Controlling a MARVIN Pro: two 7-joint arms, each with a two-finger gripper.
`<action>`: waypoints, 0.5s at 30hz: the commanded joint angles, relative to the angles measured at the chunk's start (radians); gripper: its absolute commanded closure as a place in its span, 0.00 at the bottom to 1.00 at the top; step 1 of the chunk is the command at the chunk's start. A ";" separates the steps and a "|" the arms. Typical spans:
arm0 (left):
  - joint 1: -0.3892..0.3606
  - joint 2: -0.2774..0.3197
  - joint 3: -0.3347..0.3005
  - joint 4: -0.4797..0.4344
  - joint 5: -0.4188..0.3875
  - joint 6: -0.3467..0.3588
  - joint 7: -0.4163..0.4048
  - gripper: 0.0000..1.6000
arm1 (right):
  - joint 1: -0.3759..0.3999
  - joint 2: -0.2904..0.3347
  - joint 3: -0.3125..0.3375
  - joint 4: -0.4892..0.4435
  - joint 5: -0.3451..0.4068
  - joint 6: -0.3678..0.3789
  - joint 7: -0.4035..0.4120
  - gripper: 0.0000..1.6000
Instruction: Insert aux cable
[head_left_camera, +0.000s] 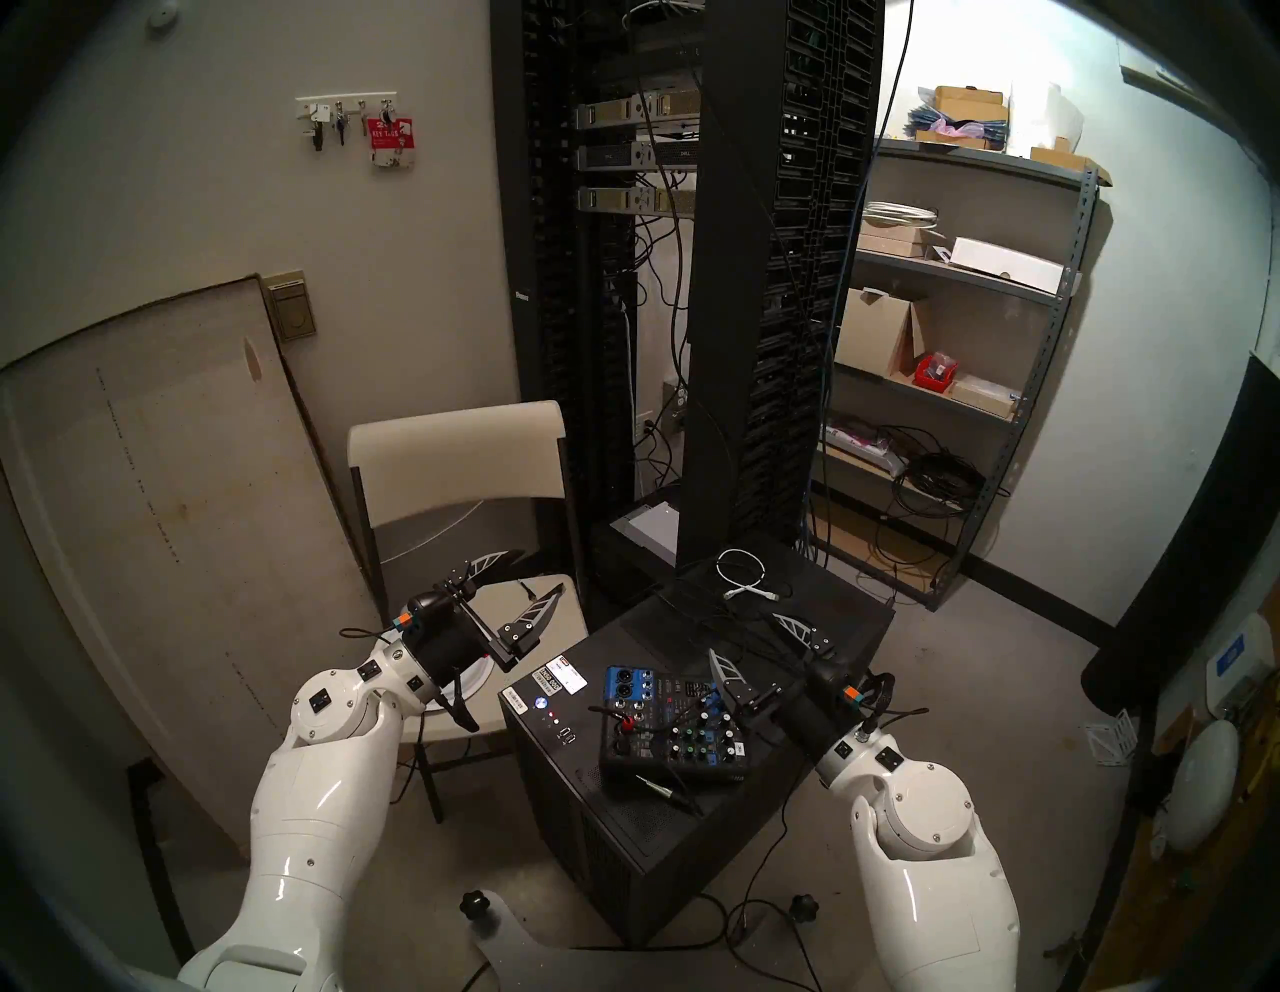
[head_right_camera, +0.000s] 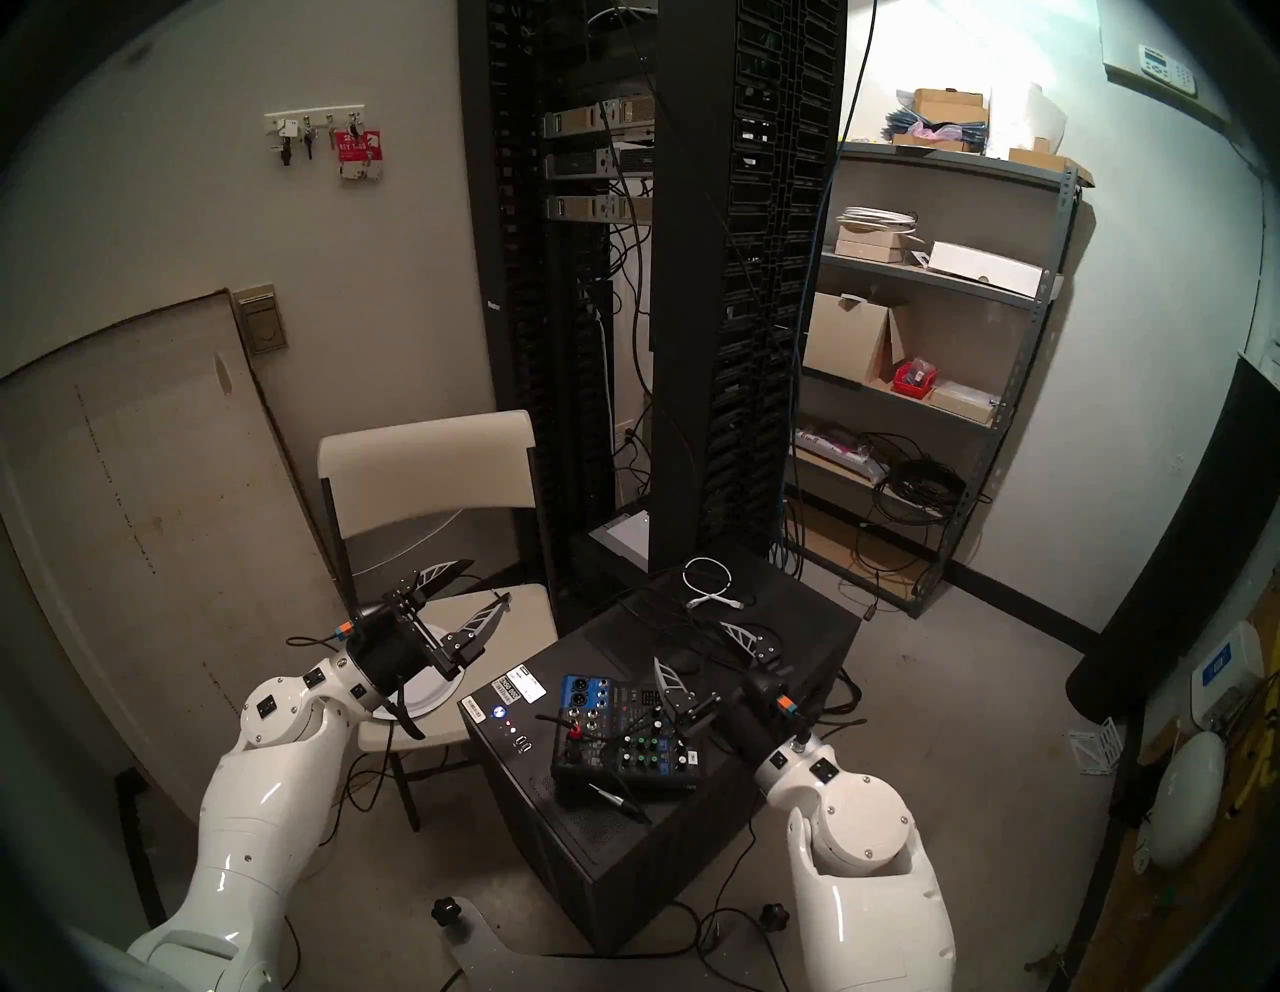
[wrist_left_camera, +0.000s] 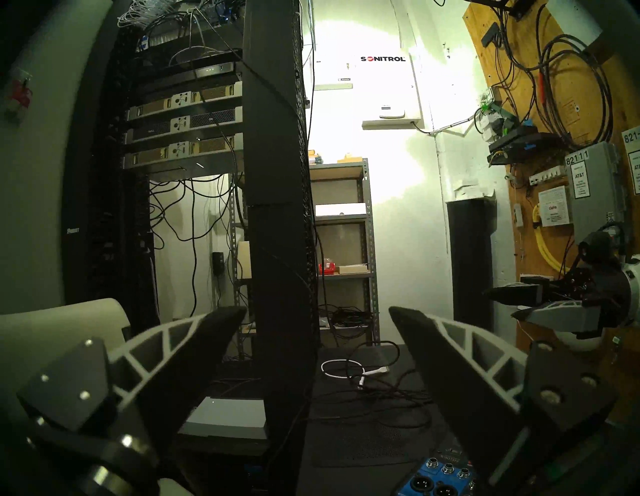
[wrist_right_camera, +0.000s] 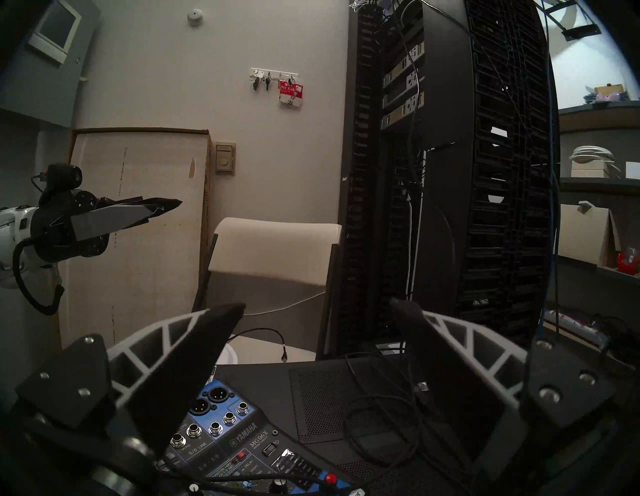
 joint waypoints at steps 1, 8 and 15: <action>-0.007 -0.008 -0.003 -0.024 -0.014 -0.008 -0.005 0.00 | 0.009 -0.001 -0.011 -0.019 0.012 0.002 0.017 0.00; -0.007 -0.009 -0.004 -0.025 -0.013 -0.008 -0.006 0.00 | 0.009 -0.004 -0.008 -0.019 0.011 0.003 0.023 0.00; -0.008 -0.012 -0.007 -0.024 -0.011 -0.008 -0.009 0.00 | 0.009 -0.006 -0.006 -0.019 0.010 0.003 0.025 0.00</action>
